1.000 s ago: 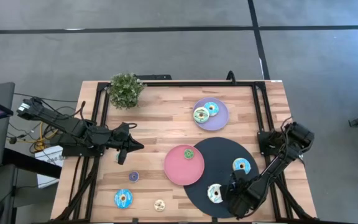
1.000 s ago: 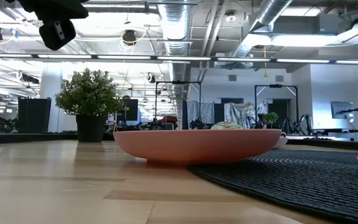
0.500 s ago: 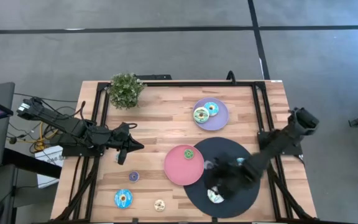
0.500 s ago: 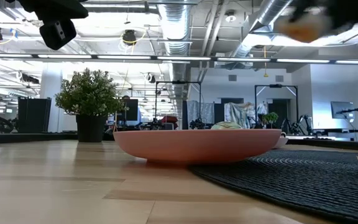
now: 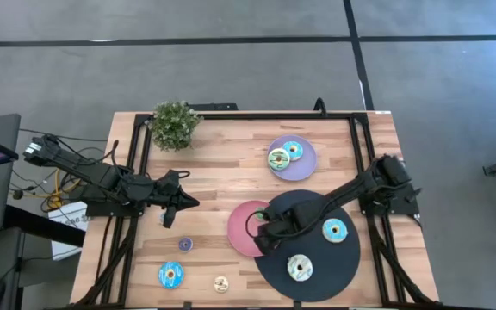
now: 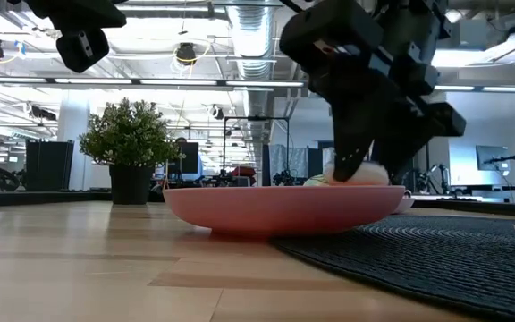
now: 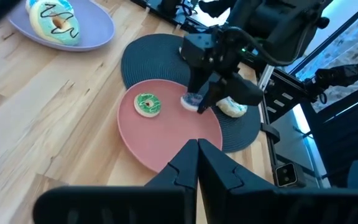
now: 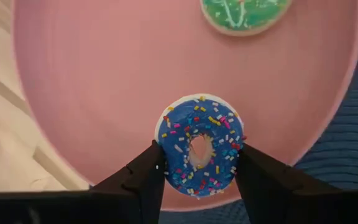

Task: Pick & Place donuts
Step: Put the right small purple donut on the pink plate, then put the small blue donut on the purple plate, then put the right big blue donut on the purple plate

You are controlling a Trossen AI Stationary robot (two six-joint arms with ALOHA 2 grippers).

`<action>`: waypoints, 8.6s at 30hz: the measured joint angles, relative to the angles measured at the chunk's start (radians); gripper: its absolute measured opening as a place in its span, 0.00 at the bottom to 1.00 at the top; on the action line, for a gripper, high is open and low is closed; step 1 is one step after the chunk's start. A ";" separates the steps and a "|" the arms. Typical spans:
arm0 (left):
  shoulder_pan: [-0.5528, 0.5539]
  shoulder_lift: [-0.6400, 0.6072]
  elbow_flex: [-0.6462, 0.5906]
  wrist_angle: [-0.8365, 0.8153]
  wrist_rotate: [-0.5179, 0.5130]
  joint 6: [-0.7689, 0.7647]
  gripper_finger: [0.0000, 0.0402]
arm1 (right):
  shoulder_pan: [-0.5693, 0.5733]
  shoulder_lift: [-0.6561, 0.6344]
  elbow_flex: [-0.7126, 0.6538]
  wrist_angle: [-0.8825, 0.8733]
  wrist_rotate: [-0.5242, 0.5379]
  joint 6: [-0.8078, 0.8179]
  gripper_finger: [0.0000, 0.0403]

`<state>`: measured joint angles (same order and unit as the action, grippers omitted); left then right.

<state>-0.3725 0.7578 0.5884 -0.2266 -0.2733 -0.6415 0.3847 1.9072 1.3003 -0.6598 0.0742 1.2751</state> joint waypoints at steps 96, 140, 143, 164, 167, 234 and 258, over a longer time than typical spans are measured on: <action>-0.058 0.483 -0.054 -0.605 0.265 -0.436 0.71 | 0.132 -0.318 0.000 -0.514 0.291 0.192 0.63; 0.090 0.556 0.261 -0.259 0.135 -0.340 0.48 | 0.392 -0.573 -0.192 -0.775 0.553 0.368 0.63; 0.137 0.678 0.378 -0.222 0.131 -0.243 0.48 | 0.432 -0.703 -0.329 -0.729 0.554 0.415 0.63; 0.229 1.351 1.051 -0.584 0.307 -0.076 0.48 | 0.465 -1.084 -0.521 -0.664 0.557 0.340 0.63; 0.230 1.350 1.052 -0.588 0.289 -0.086 0.48 | 0.465 -1.083 -0.521 -0.663 0.557 0.325 0.63; -0.090 0.378 0.216 -0.166 0.006 0.033 0.00 | 0.040 -0.659 -0.271 0.155 0.428 -0.200 0.63; -0.099 0.021 0.000 -0.061 -0.075 -0.017 0.00 | 0.235 -0.635 -0.428 -0.470 -0.108 0.434 0.63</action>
<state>-0.4713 0.7784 0.5880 -0.2878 -0.3481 -0.6588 0.6199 1.2718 0.8724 -1.1293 -0.0337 1.7089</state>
